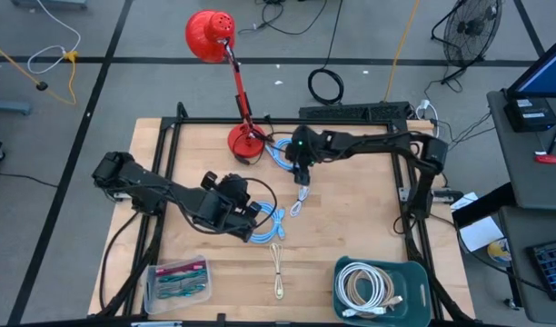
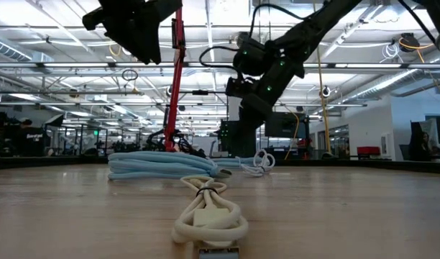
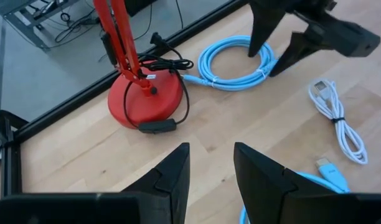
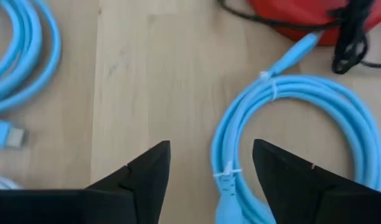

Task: Pick & Place USB Port
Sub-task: Put the top blue charger cable into the blue bin

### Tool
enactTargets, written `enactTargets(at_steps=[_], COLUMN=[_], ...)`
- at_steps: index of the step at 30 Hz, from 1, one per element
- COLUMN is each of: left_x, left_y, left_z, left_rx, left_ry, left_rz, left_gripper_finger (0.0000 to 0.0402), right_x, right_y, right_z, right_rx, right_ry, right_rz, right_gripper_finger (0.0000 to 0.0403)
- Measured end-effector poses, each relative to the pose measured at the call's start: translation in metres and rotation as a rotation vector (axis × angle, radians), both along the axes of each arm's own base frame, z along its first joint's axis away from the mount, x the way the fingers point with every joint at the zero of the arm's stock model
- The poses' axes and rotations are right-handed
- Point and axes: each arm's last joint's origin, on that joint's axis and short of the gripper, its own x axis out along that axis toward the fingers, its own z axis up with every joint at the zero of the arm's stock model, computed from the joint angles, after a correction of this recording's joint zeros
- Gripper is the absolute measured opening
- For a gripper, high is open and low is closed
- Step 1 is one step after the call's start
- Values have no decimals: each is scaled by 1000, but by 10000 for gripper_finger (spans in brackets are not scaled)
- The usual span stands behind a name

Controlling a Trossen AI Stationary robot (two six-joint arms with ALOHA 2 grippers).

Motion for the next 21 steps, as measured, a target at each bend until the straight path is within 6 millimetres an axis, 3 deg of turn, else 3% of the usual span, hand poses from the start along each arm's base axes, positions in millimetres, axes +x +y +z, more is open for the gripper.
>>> enactTargets(at_steps=[9, 16, 21], left_x=[0, 0, -1], left_y=[0, 0, -1], left_z=[0, 0, 0], left_rx=[-1, -7, -3], left_ry=[3, 8, 16], left_rz=[-1, -3, -14], left_gripper_finger=[129, 129, 129], right_x=[9, 14, 15], right_y=[-4, -5, -6], right_z=[-18, -43, -46], right_rx=[-38, 6, 19], right_ry=[-7, 33, 36], right_rz=[35, 36, 17], right_gripper_finger=[216, 213, 212])
